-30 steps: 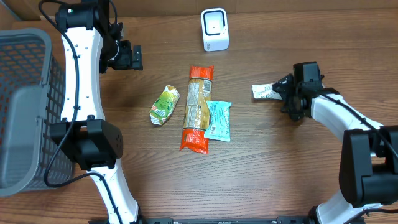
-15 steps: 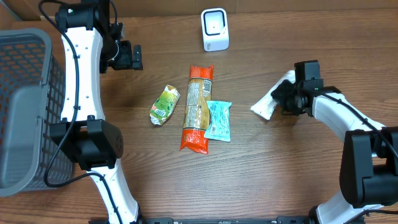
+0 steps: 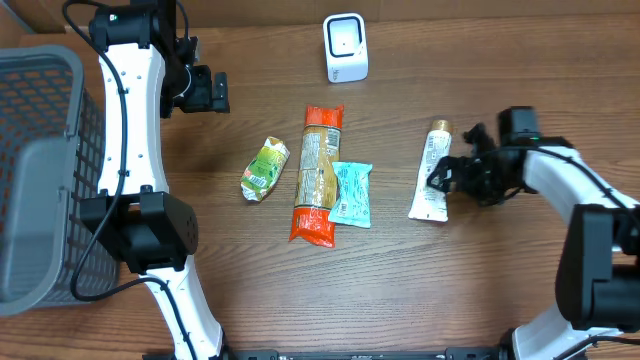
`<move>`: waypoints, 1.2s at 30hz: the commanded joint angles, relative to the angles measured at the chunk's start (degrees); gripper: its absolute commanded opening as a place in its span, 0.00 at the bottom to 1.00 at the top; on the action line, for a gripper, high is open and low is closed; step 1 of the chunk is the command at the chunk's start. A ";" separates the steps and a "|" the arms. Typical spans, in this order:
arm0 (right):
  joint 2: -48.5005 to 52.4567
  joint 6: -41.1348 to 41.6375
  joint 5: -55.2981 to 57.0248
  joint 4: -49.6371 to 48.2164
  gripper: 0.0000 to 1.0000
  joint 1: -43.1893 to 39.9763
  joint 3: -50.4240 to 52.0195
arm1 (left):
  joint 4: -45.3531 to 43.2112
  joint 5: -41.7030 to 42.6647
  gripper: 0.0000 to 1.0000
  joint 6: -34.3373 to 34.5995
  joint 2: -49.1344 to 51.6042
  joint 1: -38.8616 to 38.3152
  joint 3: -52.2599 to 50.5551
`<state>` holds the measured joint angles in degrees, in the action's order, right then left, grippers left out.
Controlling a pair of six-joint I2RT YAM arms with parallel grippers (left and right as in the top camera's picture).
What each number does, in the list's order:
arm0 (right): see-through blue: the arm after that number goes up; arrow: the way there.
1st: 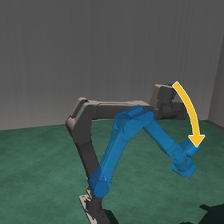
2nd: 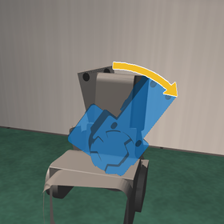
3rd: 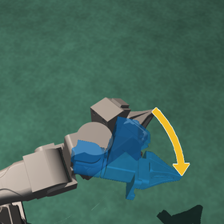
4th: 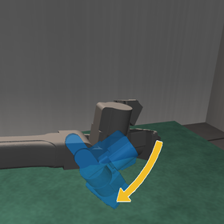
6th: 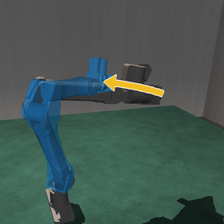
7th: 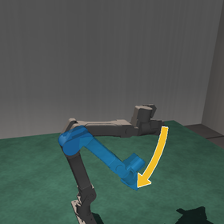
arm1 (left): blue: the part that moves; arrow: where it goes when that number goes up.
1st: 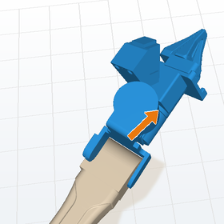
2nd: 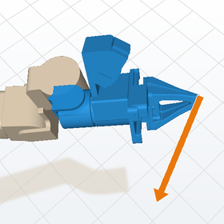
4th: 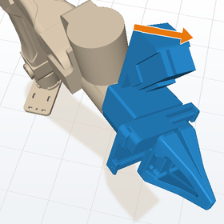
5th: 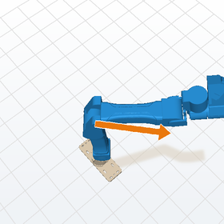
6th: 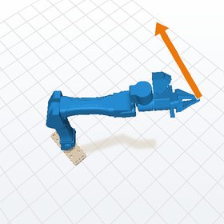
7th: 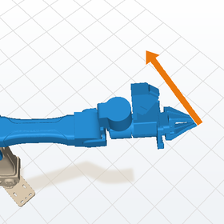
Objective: Scan the item barcode
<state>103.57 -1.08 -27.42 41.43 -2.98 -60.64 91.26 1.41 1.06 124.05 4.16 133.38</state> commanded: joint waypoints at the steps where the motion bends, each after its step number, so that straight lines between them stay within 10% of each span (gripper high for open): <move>1: 0.28 -4.90 -7.45 -0.61 0.99 -2.03 -0.66 | -0.04 -0.35 1.00 -1.09 0.48 -0.11 -0.15; 17: 9.44 1.33 -5.33 -11.23 0.82 4.11 0.68 | -0.04 -0.35 1.00 -1.09 0.48 -0.11 -0.15; 24: 15.72 1.31 -5.31 -7.67 0.40 4.11 0.70 | -0.04 -0.35 1.00 -1.09 0.48 -0.11 -0.15; 36: 15.91 -0.13 -15.82 3.34 0.04 -0.48 -7.85 | -0.04 -0.35 1.00 -1.09 0.48 -0.11 -0.15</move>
<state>116.14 -0.10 -46.24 39.97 -0.95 -66.06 91.29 1.41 1.06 124.05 4.16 133.38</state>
